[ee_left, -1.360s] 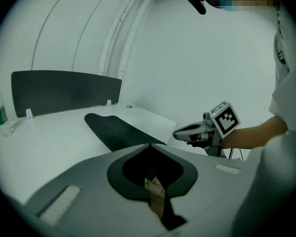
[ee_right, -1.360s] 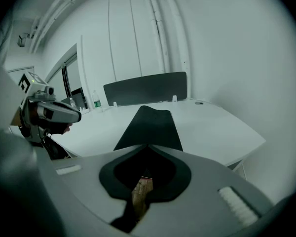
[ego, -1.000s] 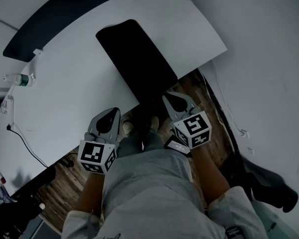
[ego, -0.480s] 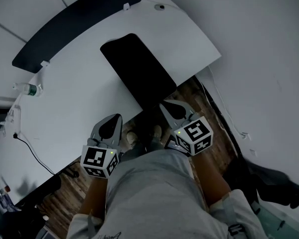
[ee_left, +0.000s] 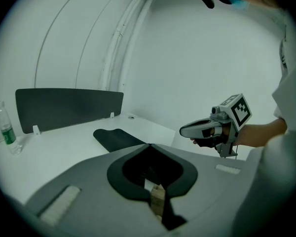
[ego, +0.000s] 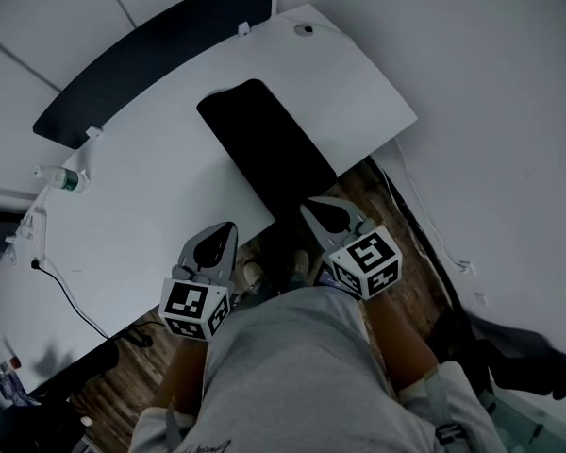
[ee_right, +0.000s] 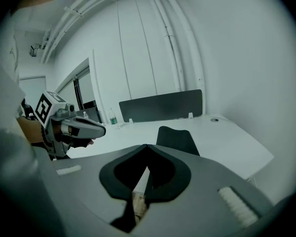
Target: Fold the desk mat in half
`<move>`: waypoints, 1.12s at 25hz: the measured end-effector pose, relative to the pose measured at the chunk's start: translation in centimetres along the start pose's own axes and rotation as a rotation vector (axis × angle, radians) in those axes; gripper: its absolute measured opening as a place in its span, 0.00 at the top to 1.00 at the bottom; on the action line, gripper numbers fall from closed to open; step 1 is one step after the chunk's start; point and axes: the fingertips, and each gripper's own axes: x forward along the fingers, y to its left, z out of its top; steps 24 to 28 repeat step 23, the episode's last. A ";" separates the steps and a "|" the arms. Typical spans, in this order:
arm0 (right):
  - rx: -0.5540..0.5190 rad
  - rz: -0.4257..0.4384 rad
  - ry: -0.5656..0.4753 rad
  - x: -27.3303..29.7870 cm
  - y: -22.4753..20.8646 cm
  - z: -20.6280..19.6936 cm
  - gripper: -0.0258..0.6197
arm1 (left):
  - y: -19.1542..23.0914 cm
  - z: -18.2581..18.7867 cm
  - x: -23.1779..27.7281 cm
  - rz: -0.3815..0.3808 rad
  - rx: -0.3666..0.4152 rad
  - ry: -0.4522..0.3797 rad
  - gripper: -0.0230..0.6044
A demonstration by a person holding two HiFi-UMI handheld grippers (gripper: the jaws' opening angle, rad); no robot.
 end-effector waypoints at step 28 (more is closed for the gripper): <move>-0.014 0.021 0.018 0.0 0.0 -0.5 0.95 | -0.4 0.1 -0.1 0.024 -0.006 -0.003 0.93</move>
